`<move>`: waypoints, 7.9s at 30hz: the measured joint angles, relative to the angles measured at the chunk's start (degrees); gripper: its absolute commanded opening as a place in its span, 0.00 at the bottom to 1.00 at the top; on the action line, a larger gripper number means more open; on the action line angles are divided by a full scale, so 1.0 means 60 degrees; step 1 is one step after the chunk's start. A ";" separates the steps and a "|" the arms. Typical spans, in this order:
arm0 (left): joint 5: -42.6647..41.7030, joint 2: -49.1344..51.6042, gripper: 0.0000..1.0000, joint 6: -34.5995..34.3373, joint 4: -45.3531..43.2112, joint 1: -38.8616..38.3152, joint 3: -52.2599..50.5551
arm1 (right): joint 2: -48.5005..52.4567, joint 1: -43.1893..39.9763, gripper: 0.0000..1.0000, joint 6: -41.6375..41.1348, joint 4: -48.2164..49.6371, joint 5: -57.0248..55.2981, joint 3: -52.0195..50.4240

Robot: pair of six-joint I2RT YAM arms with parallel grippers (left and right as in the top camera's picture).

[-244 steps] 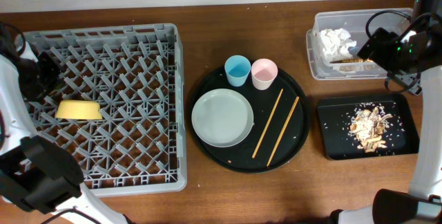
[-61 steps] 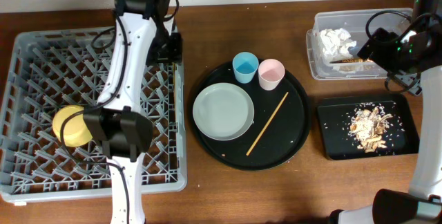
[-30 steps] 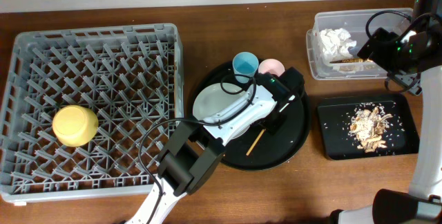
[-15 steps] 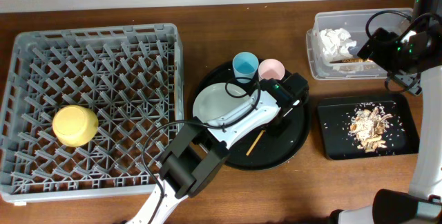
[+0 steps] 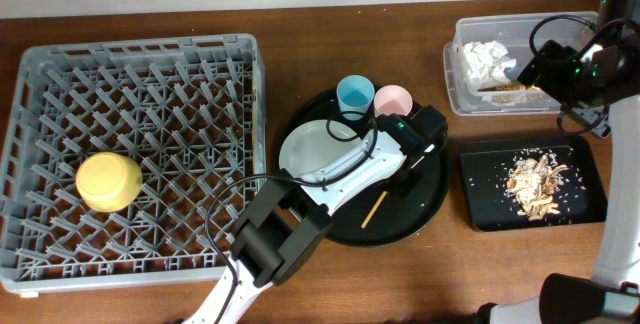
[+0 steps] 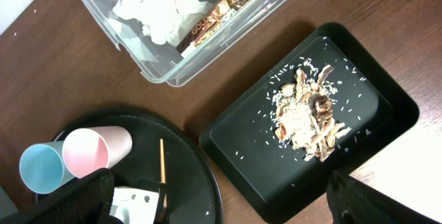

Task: Sort waste into correct bins and load items into the dishwasher rack
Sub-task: 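Return the left gripper to the round tray and grasp the second chopstick, then carry the second chopstick to the rack and release it, then move the left gripper to the blue and pink cups on the tray, then lift the pink cup with the left gripper and carry it over the rack, then lower the pink cup into the rack's back row and open the left gripper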

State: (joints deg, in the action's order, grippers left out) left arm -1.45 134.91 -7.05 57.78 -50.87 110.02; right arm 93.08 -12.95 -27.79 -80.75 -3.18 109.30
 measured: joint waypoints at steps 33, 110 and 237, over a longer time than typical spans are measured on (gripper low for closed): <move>-0.0321 0.0678 0.01 -0.0004 0.3187 -0.0018 0.2714 | 0.0000 0.0000 0.99 -0.0004 0.0004 0.0000 0.0000; -0.1541 0.0175 0.48 0.0805 0.1424 0.1392 0.4273 | 0.0000 0.0000 0.99 -0.0004 -0.0004 0.0000 0.0000; -0.6109 -0.0761 0.43 -0.0922 0.2958 1.1227 0.1639 | 0.0000 0.0000 0.99 0.0000 0.0000 0.0000 0.0000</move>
State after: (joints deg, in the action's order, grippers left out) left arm -38.11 130.34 -12.58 75.53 16.49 119.85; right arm 93.08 -12.95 -27.79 -80.75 -3.18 109.30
